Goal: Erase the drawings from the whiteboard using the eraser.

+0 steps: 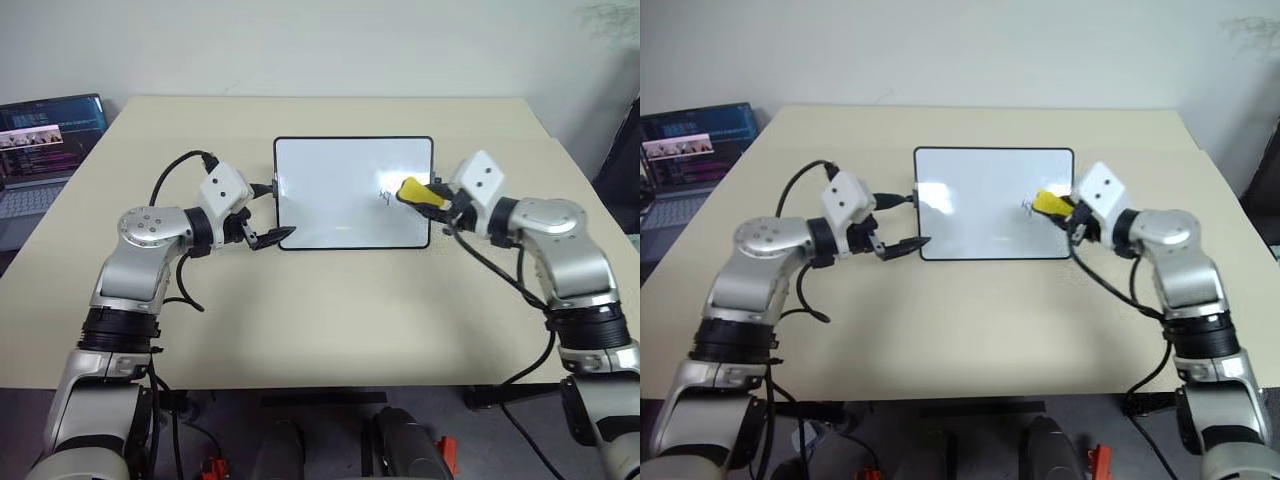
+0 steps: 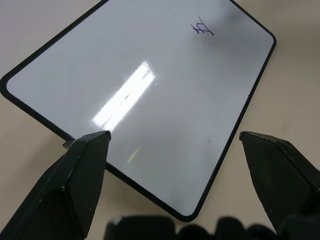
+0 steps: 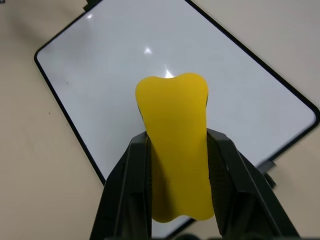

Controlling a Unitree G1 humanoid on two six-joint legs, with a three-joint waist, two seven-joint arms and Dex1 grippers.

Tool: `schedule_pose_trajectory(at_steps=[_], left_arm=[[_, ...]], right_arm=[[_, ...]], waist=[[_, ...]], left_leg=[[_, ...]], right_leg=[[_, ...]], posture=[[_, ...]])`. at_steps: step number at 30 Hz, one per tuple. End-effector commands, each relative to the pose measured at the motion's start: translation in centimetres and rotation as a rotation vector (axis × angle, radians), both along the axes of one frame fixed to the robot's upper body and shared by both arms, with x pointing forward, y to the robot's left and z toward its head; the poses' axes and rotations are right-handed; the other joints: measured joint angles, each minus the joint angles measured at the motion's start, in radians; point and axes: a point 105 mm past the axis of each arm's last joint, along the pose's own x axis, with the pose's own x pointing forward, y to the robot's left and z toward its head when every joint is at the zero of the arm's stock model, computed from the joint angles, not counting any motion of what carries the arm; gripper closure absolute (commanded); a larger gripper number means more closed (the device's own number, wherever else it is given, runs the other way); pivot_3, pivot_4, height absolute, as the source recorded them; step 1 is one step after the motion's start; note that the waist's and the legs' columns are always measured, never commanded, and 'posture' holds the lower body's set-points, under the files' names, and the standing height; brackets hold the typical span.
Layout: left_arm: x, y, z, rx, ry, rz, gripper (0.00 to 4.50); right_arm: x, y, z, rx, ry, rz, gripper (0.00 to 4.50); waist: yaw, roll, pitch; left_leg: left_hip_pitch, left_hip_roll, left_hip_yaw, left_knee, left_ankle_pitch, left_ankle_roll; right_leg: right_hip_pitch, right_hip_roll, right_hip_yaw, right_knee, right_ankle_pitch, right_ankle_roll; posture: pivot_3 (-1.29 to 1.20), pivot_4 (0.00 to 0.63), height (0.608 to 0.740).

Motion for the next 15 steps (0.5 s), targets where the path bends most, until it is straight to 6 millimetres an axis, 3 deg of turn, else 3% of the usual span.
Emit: schedule_pose_trajectory(at_steps=[1,15], left_arm=[[-0.2,0.0,2.4,-0.021,-0.081,-0.008,0.00],[-0.3,0.4,3.0,-0.019,-0.098,0.003,0.00]], right_arm=[[-0.4,-1.6,1.8,0.020,-0.064,-0.030,3.38],[-0.3,-3.7,0.3,-0.022,0.001,-0.073,3.38]], waist=[[-0.001,0.000,0.000],[0.001,0.000,0.000]], left_leg=[[0.000,0.000,0.000,0.000,0.000,0.000],[0.000,0.000,0.001,0.000,0.000,0.000]], right_leg=[[0.000,0.000,0.000,0.000,0.000,0.000],[0.000,0.000,0.000,-0.001,0.000,0.000]], posture=[[0.00,0.150,0.740],[0.00,0.150,0.740]])
